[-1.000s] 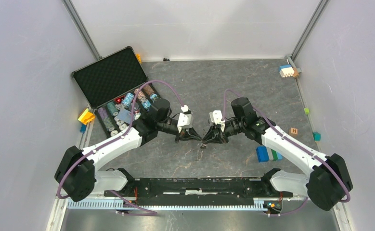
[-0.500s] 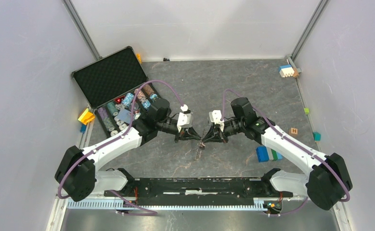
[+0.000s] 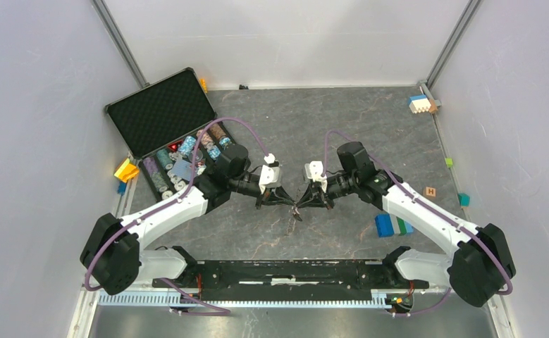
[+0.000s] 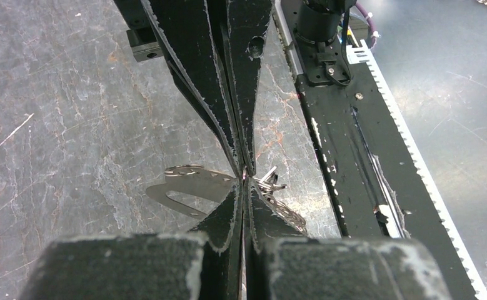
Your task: Put the keys on the keyring
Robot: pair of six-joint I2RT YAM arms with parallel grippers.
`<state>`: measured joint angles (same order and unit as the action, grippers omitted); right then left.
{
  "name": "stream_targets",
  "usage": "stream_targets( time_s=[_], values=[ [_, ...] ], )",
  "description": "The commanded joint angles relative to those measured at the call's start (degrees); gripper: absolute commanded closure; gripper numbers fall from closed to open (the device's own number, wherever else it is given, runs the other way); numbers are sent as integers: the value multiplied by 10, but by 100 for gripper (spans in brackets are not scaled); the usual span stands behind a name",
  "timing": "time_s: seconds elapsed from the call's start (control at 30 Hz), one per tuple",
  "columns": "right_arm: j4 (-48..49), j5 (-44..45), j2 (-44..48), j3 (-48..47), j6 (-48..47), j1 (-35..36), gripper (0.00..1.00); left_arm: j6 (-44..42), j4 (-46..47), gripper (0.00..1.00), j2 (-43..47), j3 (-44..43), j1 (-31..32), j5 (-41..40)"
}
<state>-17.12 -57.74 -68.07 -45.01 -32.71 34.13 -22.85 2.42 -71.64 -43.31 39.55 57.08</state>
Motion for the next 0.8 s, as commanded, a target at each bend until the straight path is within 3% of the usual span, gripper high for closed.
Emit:
stream_targets(
  time_s=[0.0,0.3,0.77],
  values=[
    [-25,11,-6,-37,-31,1,100,-39,1,98,-6,-1,-2,16],
    [-86,32,-22,-72,-66,2,100,-68,-21,90,-20,-16,-2,16],
    [-96,58,-22,-83,-57,14,100,-66,-54,91,-41,-48,2,0]
  ],
)
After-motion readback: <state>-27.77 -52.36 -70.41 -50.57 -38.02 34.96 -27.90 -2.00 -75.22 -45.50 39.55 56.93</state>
